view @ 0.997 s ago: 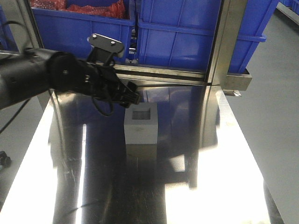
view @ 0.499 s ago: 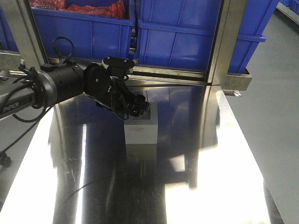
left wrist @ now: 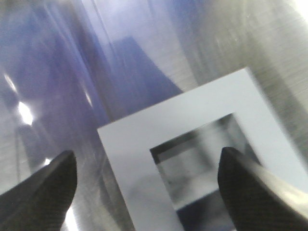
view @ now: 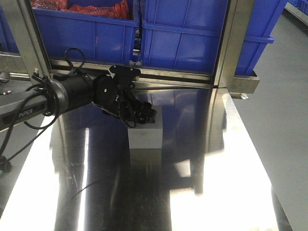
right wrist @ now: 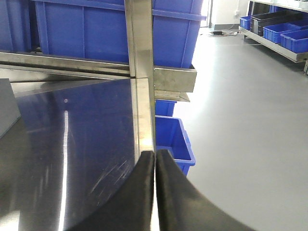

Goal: Sort gray base to blue bin
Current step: 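Reach the left gripper down over the gray square block, then close the left gripper on the block's inner edge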

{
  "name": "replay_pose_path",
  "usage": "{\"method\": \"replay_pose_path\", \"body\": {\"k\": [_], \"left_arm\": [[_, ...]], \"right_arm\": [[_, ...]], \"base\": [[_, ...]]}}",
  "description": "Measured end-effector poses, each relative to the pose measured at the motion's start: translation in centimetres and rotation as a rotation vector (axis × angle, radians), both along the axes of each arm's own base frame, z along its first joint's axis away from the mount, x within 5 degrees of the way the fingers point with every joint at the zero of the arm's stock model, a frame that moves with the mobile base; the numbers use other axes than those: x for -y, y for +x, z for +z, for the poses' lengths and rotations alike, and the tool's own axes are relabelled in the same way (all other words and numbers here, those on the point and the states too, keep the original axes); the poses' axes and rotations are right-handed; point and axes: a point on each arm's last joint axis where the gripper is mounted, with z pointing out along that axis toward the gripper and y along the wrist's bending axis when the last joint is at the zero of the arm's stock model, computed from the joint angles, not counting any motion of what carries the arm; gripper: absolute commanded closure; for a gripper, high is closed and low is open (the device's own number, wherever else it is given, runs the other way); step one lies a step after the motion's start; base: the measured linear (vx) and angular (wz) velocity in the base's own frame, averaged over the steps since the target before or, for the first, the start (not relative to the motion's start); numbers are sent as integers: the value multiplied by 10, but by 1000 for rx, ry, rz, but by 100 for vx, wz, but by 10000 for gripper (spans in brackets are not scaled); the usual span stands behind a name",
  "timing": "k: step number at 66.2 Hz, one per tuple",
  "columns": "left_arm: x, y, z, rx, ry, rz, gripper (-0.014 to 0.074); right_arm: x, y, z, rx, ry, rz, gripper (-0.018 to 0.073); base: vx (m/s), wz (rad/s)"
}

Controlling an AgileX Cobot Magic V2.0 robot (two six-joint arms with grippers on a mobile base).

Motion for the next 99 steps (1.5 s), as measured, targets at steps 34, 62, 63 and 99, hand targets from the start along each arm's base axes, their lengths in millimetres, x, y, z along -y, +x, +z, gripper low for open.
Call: {"method": "replay_pose_path", "body": {"k": [34,62,63,99], "left_arm": [[2,3,-5,-2,-19,15,175],[1,3,-3,-19,-14,21,605],[1,3,-3,-19,-14,21,605],[-10,-18,51,178,-88,17,596]], "right_arm": [[0,0,0,0,0,0,564],[0,0,0,0,0,0,564],[0,0,0,0,0,0,564],[0,0,0,0,0,0,564]], "base": [[0,0],[0,0],[0,0],[0,0]]}}
